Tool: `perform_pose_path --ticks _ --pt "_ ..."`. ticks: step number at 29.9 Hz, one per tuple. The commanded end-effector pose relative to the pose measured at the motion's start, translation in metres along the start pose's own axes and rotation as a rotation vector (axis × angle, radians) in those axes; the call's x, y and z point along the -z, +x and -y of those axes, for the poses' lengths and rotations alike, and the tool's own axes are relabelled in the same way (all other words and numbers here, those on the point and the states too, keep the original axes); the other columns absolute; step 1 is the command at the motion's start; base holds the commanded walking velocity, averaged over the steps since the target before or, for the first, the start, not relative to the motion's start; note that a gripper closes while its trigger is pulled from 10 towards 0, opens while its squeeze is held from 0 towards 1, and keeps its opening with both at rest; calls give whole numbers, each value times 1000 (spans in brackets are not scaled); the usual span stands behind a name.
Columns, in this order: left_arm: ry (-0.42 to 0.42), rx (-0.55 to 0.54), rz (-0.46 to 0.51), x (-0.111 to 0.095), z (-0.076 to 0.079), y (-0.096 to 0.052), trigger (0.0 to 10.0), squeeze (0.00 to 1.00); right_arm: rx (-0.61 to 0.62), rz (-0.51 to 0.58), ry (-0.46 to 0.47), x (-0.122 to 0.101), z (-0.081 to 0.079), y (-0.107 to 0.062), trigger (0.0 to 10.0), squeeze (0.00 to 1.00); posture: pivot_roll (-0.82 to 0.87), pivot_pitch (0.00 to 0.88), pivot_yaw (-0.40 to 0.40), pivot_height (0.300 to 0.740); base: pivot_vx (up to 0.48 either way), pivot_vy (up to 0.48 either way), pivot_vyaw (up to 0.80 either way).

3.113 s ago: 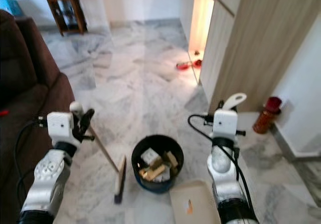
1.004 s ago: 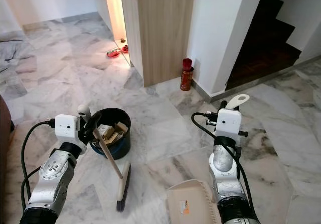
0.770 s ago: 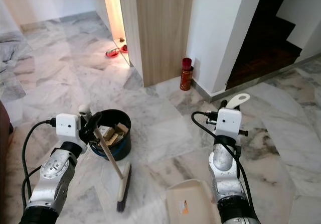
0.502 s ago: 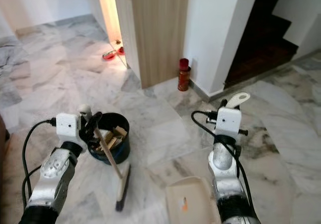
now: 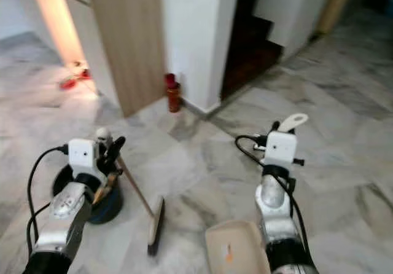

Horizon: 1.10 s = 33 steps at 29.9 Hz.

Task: Sweep floor

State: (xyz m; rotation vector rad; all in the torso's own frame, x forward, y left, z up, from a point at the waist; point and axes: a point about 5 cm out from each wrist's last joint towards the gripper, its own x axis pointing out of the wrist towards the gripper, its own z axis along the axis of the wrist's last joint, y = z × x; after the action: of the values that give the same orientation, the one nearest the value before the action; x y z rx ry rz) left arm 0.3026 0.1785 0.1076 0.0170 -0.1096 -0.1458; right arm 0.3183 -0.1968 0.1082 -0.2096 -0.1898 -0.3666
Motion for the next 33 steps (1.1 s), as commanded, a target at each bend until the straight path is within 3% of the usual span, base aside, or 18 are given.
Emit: perform_pose_path --ticks 1,33 --pt "12 15 45 -10 3 5 10000 0 20 23 17 -7 3 5 10000 0 -130 0 55 740 0 0 -800" --pt "12 6 50 -11 4 7 10000 0 12 19 17 -7 6 7 10000 0 -91 0 35 740 0 0 -800"
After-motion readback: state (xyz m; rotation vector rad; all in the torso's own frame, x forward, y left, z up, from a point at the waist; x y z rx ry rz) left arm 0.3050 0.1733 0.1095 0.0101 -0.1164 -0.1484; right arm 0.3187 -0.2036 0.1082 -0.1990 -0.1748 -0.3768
